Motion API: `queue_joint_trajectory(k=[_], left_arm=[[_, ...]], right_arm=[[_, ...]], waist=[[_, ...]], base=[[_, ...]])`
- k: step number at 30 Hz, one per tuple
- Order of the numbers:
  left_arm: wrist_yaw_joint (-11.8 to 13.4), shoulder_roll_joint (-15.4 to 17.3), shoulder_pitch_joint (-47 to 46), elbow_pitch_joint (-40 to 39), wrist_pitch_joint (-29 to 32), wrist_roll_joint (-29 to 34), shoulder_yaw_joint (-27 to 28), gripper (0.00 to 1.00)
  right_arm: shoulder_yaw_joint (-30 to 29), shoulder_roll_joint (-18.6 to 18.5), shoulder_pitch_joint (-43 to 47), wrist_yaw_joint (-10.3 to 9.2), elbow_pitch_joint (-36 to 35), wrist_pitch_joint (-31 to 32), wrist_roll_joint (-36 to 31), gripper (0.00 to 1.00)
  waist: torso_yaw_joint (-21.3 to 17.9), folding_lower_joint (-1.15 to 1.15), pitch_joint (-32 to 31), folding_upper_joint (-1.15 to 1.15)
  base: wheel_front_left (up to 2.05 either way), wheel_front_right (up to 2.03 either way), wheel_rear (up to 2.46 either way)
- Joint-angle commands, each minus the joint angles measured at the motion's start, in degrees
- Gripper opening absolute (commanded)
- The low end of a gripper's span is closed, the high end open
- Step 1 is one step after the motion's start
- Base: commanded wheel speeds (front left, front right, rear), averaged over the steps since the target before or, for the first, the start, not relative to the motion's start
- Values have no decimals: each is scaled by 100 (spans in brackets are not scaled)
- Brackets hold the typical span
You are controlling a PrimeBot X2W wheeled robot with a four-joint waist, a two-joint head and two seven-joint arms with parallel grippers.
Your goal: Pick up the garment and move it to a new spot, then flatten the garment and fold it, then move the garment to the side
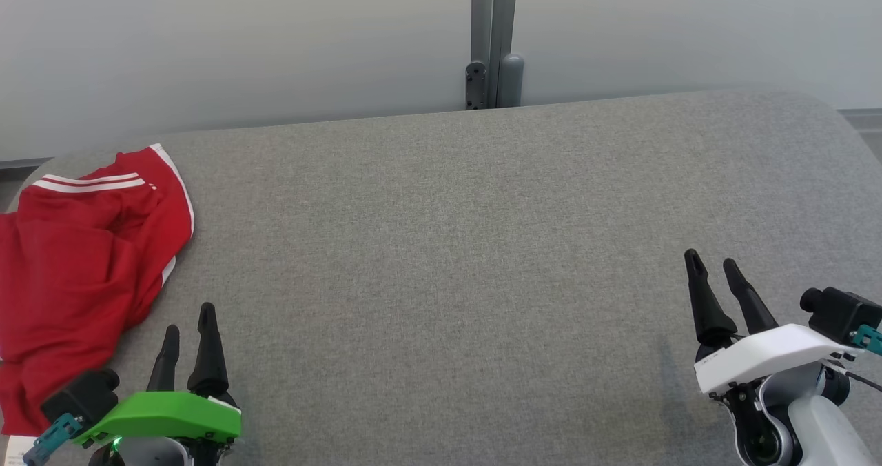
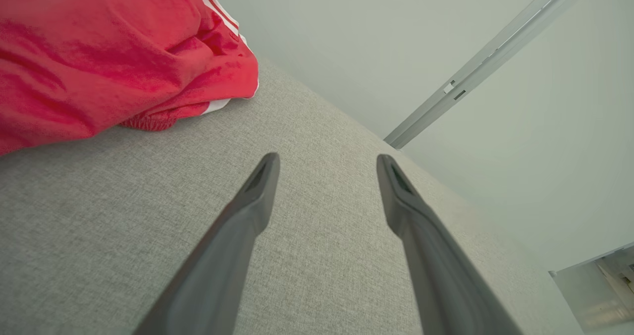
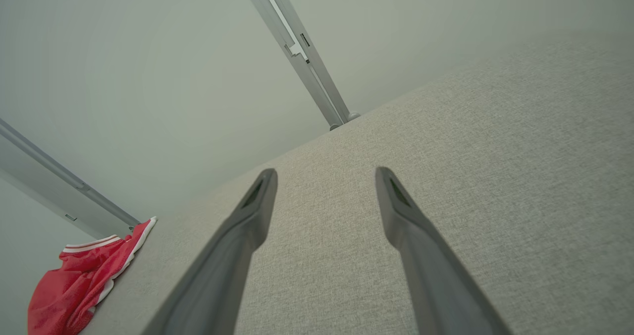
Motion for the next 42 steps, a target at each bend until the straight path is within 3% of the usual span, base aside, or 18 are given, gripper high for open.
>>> queue_joint_trajectory(k=[1,19,42], left_arm=[[-34,62,0,-27,-55,206,7,100],[-81,145,94,45,-330,1378,-105,100],[-89,278,187,183,-619,2353,-262,100]], right_arm=[[23,-61,-126,14,-75,-72,-191,100],[54,-195,-72,15,-83,-347,-1181,100],[-179,-230,54,16,51,-637,-2040,100]], waist=[[-1,0,0,0],[15,0,12,0],[4,0,-2,0]], base=[[0,0,0],[0,0,0],[0,0,0]])
